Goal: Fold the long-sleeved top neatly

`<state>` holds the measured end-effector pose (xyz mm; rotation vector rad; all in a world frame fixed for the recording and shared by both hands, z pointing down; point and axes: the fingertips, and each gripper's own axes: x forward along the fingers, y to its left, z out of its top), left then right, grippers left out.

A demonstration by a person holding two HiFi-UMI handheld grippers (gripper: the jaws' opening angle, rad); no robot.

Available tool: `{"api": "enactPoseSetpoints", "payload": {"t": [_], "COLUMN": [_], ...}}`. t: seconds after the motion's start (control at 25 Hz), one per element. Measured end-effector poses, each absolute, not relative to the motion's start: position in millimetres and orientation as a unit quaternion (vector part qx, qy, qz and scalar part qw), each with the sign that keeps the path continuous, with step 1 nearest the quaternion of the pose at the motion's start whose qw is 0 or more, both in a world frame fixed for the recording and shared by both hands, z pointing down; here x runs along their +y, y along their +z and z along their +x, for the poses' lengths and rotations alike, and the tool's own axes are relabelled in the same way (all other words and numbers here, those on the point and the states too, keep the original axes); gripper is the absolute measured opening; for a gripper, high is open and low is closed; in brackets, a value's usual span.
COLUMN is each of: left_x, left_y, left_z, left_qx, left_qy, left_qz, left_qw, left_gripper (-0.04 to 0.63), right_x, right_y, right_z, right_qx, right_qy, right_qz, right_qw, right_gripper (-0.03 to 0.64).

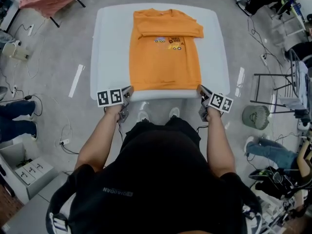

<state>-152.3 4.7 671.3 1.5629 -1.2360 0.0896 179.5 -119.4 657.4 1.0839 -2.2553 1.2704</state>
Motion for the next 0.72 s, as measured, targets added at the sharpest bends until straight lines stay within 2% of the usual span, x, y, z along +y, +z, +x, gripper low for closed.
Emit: {"api": "enactPoseSetpoints", "payload": {"t": [0.32, 0.72], "left_x": [35.7, 59.8], "left_y": [666.3, 638.1], "left_z": [-117.0, -103.9], "left_qx": [-0.542, -0.596], "left_qy": [-0.009, -0.061], "left_qz": [0.621, 0.593], "left_qw": [0.566, 0.538], "left_gripper": [0.018, 0.018], "right_x": [-100.6, -83.5], "right_y": [655.6, 619.5], "right_z": [218.5, 226.6], "right_qx": [-0.805, -0.837], "right_qy": [0.45, 0.452], "right_qz": [0.327, 0.267], "right_qw": [0.205, 0.153], "right_gripper": [0.023, 0.021]}}
